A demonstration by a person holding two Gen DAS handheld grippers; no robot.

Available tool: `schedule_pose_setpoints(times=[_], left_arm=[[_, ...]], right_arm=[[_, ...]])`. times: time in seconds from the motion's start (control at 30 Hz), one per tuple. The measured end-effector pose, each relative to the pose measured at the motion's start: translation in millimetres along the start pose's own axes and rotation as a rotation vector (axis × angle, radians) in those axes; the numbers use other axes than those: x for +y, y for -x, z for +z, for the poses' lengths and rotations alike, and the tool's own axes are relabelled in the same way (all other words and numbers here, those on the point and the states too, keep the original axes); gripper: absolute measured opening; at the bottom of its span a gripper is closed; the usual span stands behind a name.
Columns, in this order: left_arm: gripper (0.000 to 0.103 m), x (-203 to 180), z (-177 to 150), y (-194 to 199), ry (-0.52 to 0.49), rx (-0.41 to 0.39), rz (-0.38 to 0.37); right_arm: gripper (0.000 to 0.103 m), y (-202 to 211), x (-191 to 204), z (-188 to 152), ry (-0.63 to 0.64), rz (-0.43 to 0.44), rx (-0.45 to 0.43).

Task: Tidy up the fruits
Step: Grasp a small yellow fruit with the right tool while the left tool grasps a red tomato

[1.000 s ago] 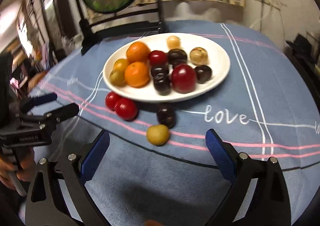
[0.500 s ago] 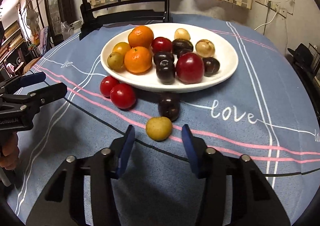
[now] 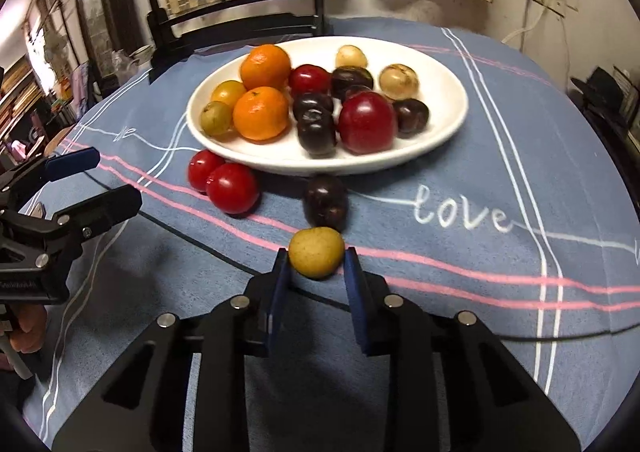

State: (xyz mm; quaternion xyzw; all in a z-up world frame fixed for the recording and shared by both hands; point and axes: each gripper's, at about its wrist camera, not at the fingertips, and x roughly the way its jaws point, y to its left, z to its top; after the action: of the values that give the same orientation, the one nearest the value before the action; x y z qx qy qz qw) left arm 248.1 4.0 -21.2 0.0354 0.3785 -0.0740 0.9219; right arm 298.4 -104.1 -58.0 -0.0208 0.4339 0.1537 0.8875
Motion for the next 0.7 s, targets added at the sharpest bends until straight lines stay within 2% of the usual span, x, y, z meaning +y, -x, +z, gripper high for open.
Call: schedule_pose_setpoints(times=[0.03, 0.1, 0.17, 0.23, 0.5, 0.7], left_arm=[[0.096, -1, 4, -3, -0.014, -0.005, -0.008], [0.082, -1, 10, -11, -0.024, 0.002, -0.034], [0.062, 2, 14, -20, -0.02, 0.026, -0.07], [0.053, 3, 15, -29, -0.019, 0.048, -0.078], [0.05, -10, 11, -37, -0.071, 0.064, -0.11], [0.044, -19, 18, -44, -0.093, 0.069, -0.133]], right_arm=[[0.029, 1, 1, -1, 0.002, -0.005, -0.001], [0.029, 2, 3, -4, 0.011, -0.011, -0.002], [0.029, 3, 4, -5, 0.017, -0.013, -0.002], [0.029, 2, 3, -4, 0.015, -0.01, 0.0], [0.029, 1, 1, -3, 0.008, -0.001, 0.002], [0.029, 1, 1, -3, 0.006, 0.001, 0.002]])
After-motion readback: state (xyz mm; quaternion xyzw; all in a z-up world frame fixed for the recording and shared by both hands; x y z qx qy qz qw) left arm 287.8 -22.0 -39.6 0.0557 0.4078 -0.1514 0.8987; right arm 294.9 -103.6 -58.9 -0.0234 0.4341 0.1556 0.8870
